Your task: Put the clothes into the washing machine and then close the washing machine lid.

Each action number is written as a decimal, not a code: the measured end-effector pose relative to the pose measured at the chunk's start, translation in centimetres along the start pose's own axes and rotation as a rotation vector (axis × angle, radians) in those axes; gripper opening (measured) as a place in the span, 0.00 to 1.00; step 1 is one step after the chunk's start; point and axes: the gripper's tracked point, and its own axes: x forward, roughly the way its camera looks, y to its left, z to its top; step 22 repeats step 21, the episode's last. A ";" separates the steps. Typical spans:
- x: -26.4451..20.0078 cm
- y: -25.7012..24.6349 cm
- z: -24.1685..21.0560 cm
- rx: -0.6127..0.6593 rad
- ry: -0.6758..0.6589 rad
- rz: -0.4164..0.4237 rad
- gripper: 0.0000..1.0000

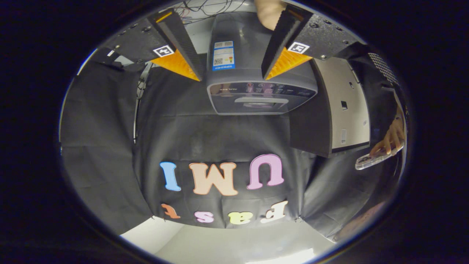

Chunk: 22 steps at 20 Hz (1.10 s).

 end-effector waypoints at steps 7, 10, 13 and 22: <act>1.7 1.6 -0.2 0.006 0.007 0.077 0.97; 2.6 2.6 -0.2 0.028 -0.009 0.106 0.97; 2.1 2.5 -0.6 0.023 0.009 0.100 0.97; 2.1 1.9 -0.5 0.048 0.002 0.074 0.97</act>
